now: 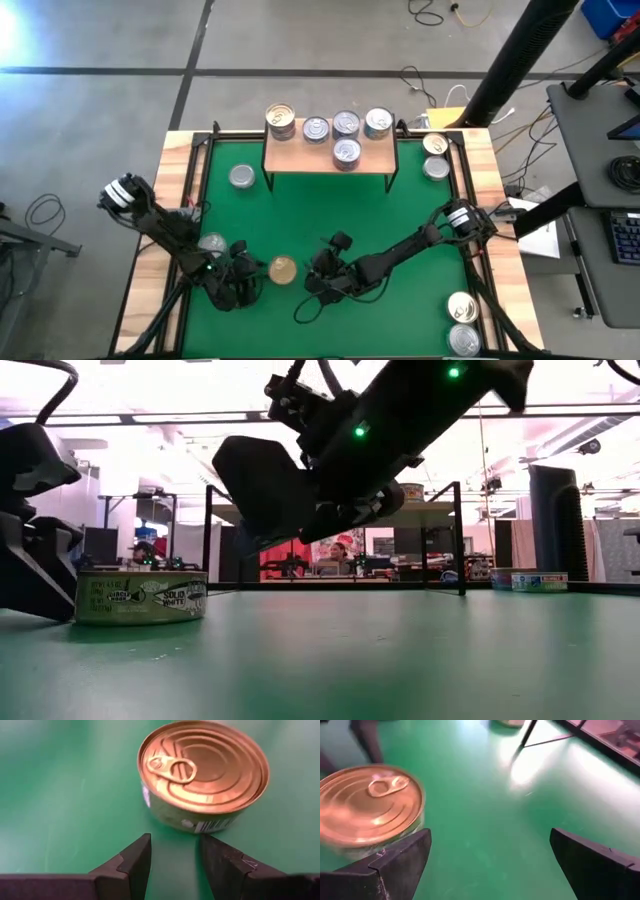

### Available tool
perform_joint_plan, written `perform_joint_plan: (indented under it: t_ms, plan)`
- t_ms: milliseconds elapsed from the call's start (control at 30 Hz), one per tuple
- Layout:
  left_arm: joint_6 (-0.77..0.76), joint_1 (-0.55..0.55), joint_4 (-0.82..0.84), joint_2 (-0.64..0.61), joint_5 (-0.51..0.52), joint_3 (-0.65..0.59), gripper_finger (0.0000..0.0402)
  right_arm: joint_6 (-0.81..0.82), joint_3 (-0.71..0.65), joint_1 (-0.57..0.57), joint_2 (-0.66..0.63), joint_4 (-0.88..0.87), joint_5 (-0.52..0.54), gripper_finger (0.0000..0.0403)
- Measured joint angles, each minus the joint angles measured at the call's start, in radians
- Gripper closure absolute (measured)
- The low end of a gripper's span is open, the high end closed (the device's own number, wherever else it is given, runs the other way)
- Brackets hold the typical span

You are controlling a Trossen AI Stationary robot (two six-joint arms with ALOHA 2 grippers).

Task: Stack canned seafood by type on shelf
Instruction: Put the green tuna can on the shelf

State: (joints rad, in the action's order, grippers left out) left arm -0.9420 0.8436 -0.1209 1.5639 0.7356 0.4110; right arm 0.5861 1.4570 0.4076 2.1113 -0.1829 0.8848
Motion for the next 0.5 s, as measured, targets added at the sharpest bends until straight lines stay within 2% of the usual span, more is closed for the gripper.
perform_joint_plan:
  t_ms: [233, 500]
  plan:
    - [0.060, -0.018, -0.180, 0.100, 0.049, 0.002, 0.0249, 0.049, -0.003, -0.020, 0.011, 0.018, -0.030, 0.0003]
    - [0.149, -0.025, -0.145, 0.082, 0.079, 0.018, 0.0249, 0.041, 0.004, 0.004, 0.015, 0.022, -0.147, 0.0003]
